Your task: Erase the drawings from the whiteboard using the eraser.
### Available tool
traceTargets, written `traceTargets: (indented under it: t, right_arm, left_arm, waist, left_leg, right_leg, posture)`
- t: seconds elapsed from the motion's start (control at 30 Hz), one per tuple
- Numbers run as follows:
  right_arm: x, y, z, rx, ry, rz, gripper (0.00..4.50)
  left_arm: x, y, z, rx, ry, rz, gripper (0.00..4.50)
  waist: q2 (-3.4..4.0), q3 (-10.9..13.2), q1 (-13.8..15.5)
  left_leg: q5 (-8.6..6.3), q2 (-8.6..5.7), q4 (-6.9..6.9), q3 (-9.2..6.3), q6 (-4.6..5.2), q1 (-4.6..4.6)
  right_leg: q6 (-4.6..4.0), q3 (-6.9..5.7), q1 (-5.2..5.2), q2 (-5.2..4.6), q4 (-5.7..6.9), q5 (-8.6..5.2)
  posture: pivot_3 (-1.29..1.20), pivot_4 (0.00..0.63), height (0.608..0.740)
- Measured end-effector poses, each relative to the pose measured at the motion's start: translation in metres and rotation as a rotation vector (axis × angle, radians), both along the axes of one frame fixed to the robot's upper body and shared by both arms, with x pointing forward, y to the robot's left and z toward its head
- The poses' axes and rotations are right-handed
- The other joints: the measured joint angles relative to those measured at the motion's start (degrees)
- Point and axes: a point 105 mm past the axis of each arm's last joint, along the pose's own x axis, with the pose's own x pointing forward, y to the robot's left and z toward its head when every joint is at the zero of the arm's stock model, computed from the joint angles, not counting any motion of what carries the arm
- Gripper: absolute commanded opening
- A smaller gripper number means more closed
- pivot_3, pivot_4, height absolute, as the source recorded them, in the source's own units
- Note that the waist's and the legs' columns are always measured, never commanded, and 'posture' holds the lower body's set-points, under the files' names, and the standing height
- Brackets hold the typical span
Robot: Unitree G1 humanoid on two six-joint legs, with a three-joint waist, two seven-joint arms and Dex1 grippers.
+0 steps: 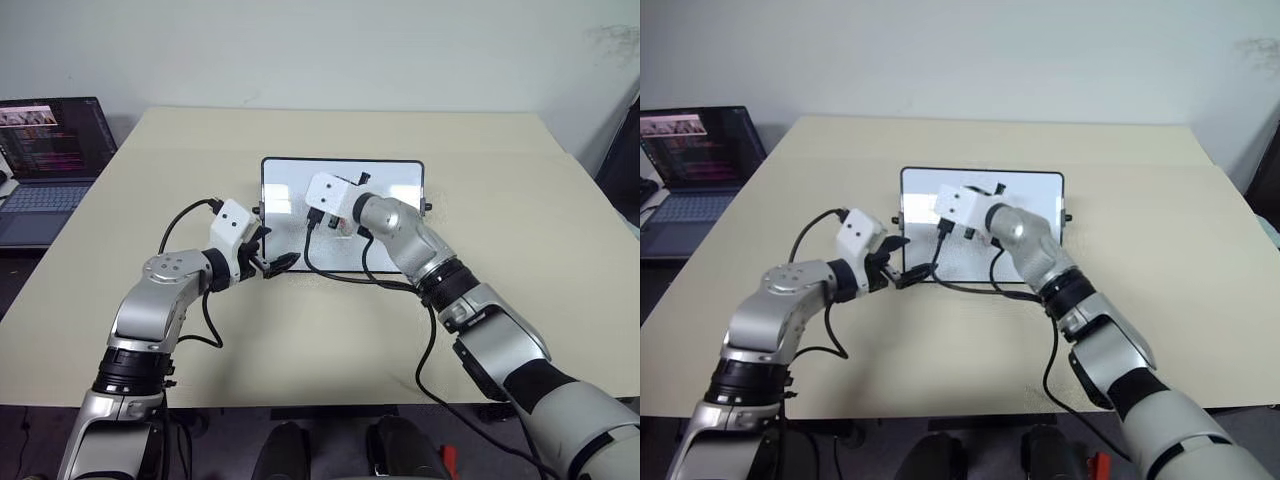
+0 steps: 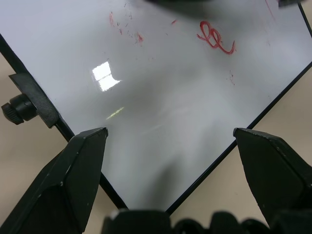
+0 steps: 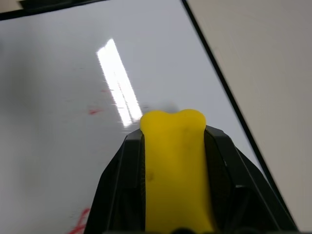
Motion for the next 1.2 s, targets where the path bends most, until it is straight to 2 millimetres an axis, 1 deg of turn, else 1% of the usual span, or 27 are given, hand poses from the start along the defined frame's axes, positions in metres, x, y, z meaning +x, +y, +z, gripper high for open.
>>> traceTargets:
  t: [0.1, 0.17, 0.37, 0.43, 0.6, 0.67, 0.77, 0.8, 0.87, 0.97, 1.03, 1.1, 1.2]
  right_arm:
    - [-0.001, 0.001, 0.000, -0.001, 0.007, 0.009, 1.26]
    - [-0.003, 0.002, -0.004, -0.014, 0.031, 0.024, 1.26]
    - [-0.022, 0.012, -0.032, -0.097, 0.140, 0.129, 1.26]
    - [-0.024, 0.014, -0.036, -0.115, 0.149, 0.142, 1.26]
    - [-0.020, 0.011, -0.032, -0.102, 0.124, 0.116, 1.26]
    - [-0.015, 0.007, -0.024, -0.084, 0.094, 0.087, 1.26]
    - [-0.005, 0.001, -0.006, -0.030, 0.032, 0.033, 1.26]
    - [-0.003, 0.000, -0.003, -0.013, 0.017, 0.020, 1.26]
    - [-0.001, 0.003, 0.002, 0.009, -0.006, 0.011, 1.26]
    - [-0.001, 0.007, 0.002, 0.018, -0.017, 0.020, 1.26]
    - [-0.004, 0.011, 0.000, 0.005, -0.004, 0.044, 1.26]
    - [-0.009, 0.019, -0.007, -0.022, 0.023, 0.082, 1.26]
    - [-0.023, 0.029, -0.029, -0.083, 0.086, 0.154, 1.26]
  left_arm:
    - [0.000, 0.000, 0.000, 0.000, 0.000, 0.000, 4.50]
    - [0.000, 0.000, 0.000, 0.000, 0.000, 0.000, 4.50]
    - [0.000, 0.000, 0.000, 0.000, 0.001, -0.001, 4.50]
    - [0.000, 0.000, 0.000, 0.000, 0.001, -0.001, 4.50]
    - [0.000, 0.000, 0.000, 0.000, 0.001, -0.001, 4.50]
    - [0.000, -0.001, 0.000, 0.000, 0.001, -0.001, 4.50]
    - [0.000, -0.001, -0.001, -0.001, 0.002, -0.002, 4.50]
    - [0.000, -0.001, -0.001, -0.001, 0.002, -0.003, 4.50]
    - [0.000, -0.002, -0.001, -0.002, 0.003, -0.005, 4.50]
    - [0.000, -0.002, -0.001, -0.003, 0.003, -0.007, 4.50]
    - [0.000, -0.002, -0.001, -0.003, 0.003, -0.007, 4.50]
    - [0.000, -0.002, -0.001, -0.003, 0.003, -0.006, 4.50]
    - [0.000, -0.002, -0.001, -0.003, 0.003, -0.006, 4.50]
  waist:
    - [0.00, 0.0, -0.1]
    - [0.00, 0.0, -0.1]
    - [0.00, 0.0, -0.1]
    - [0.00, 0.0, -0.1]
    - [0.00, 0.0, 0.0]
    - [0.00, 0.0, 0.1]
    - [0.00, 0.0, 0.1]
    - [0.00, 0.0, 0.0]
    - [0.01, 0.0, -0.1]
    - [0.02, 0.0, -0.1]
    - [0.02, 0.0, -0.3]
    - [0.02, 0.0, -0.5]
    - [0.02, 0.0, -0.4]
  left_leg:
    - [-0.01, 0.00, -0.05, -0.01, 0.00, -0.03]
    - [-0.01, 0.01, -0.06, 0.00, 0.00, -0.02]
    - [-0.01, 0.01, -0.05, -0.01, 0.00, 0.02]
    - [-0.01, 0.01, -0.03, -0.02, 0.00, 0.02]
    - [0.00, 0.01, -0.02, -0.03, 0.00, 0.02]
    - [0.00, 0.00, -0.01, -0.03, 0.00, 0.01]
    - [0.00, 0.00, -0.01, -0.02, 0.00, -0.01]
    - [0.00, 0.01, -0.02, -0.02, 0.00, -0.02]
    - [0.00, 0.01, -0.06, -0.01, 0.00, -0.08]
    - [-0.01, 0.02, -0.10, -0.01, 0.00, -0.13]
    - [-0.02, 0.02, -0.11, 0.01, -0.01, -0.13]
    - [-0.02, 0.03, -0.13, 0.00, 0.00, -0.12]
    - [-0.02, 0.04, -0.14, -0.03, 0.00, -0.11]
  right_leg:
    - [0.00, -0.02, 0.00, 0.00, -0.08, 0.00]
    - [0.00, -0.02, 0.00, 0.00, -0.09, 0.00]
    - [0.01, -0.02, 0.02, 0.00, -0.07, 0.00]
    - [0.02, -0.02, 0.02, 0.00, -0.06, 0.01]
    - [0.03, -0.02, 0.03, 0.00, -0.07, 0.02]
    - [0.04, -0.03, 0.03, 0.00, -0.07, 0.02]
    - [0.03, -0.02, 0.03, -0.01, -0.09, 0.02]
    - [0.03, -0.02, 0.02, 0.00, -0.11, 0.02]
    - [0.03, -0.02, -0.02, 0.00, -0.17, 0.02]
    - [0.03, -0.03, -0.05, 0.00, -0.26, 0.03]
    - [0.03, -0.01, -0.04, 0.00, -0.28, 0.03]
    - [0.03, -0.02, -0.04, 0.00, -0.27, 0.03]
    - [0.03, -0.05, -0.04, 0.01, -0.27, 0.03]
  posture:
    - [0.00, 0.150, 0.740]
    - [0.00, 0.150, 0.740]
    - [0.00, 0.150, 0.740]
    - [0.00, 0.150, 0.740]
    - [0.00, 0.150, 0.740]
    - [0.00, 0.150, 0.740]
    - [0.00, 0.150, 0.740]
    - [0.00, 0.150, 0.740]
    - [0.00, 0.150, 0.740]
    - [0.00, 0.150, 0.740]
    - [0.00, 0.150, 0.740]
    - [0.00, 0.150, 0.740]
    - [0.00, 0.150, 0.740]
